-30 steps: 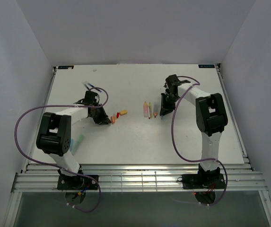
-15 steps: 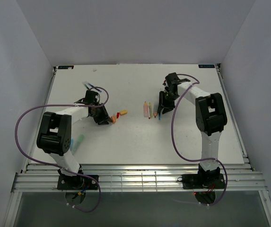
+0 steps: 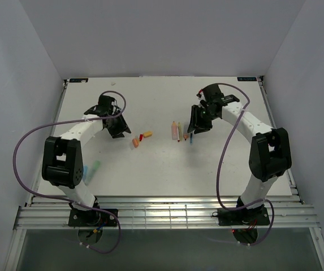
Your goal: Open the pen caps
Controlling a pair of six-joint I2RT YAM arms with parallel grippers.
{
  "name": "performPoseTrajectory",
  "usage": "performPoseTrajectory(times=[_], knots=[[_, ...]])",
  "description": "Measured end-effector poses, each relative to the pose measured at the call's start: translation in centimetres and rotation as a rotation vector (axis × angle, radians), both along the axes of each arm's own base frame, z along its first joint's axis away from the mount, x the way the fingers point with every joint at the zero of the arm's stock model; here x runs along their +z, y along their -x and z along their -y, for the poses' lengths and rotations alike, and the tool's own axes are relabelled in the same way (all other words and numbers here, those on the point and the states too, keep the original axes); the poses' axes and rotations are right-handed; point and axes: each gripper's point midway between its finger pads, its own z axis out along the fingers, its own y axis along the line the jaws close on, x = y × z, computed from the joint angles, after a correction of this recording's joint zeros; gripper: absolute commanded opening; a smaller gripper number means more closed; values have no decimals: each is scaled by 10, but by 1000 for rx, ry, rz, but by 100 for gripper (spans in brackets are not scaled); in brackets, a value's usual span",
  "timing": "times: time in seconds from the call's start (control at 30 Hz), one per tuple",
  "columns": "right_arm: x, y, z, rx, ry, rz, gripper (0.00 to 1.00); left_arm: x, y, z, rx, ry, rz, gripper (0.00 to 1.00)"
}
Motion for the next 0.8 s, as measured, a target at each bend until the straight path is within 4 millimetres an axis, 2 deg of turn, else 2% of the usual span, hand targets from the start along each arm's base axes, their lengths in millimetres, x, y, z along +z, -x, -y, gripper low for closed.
performPoseTrajectory(times=[0.1,0.2,0.27,0.33,0.47,0.63,0.8], knots=[[13,10,-6,27,-24,22,44,23,-23,-12,27,-27,47,51],[22,16,-9,46,-38,37,44,43,-57,-31,70,-46,106,51],[25,18,-8,53,-37,44,44,48,-81,-46,101,-60,129,51],[27,20,-7,63,-32,45,44,44,-103,-60,129,-75,132,51],[25,24,-5,75,-22,37,44,25,-141,-81,171,-102,118,52],[24,26,-3,87,-13,31,44,-1,-171,-88,182,-142,76,52],[24,27,-3,90,-12,32,44,-9,-186,-99,190,-202,70,51]])
